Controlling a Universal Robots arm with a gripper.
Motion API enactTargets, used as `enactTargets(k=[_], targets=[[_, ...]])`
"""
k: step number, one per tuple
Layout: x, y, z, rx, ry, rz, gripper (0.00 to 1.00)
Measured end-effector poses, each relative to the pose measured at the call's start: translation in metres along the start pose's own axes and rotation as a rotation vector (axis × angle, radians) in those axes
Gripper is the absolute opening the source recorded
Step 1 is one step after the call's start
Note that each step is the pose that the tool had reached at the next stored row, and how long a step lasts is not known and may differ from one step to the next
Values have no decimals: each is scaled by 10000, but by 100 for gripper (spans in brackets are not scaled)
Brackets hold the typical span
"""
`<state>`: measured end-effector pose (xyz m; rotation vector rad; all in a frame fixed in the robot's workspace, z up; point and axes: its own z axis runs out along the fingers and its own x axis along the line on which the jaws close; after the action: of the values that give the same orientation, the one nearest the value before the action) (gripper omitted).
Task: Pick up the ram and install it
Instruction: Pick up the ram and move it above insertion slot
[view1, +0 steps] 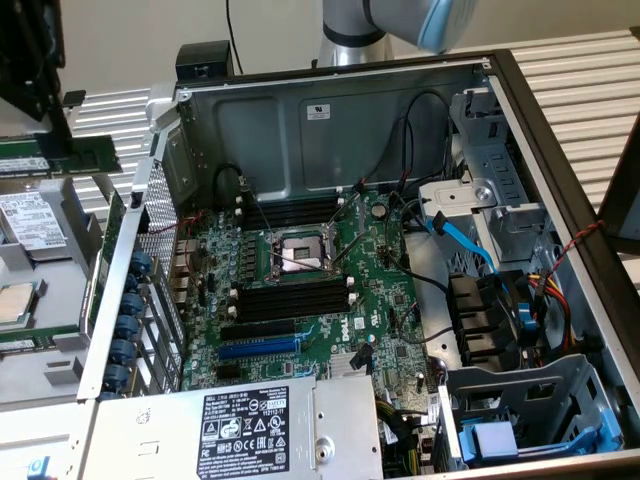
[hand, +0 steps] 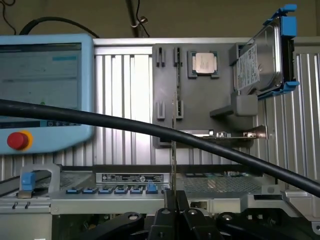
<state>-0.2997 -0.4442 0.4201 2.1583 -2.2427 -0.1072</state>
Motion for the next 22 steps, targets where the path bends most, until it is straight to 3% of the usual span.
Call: enactTargets(k=[13, 22], targets=[[-23, -567, -48, -147, 11, 6, 12], [-40, -977, -76, -176, 13, 7, 12]])
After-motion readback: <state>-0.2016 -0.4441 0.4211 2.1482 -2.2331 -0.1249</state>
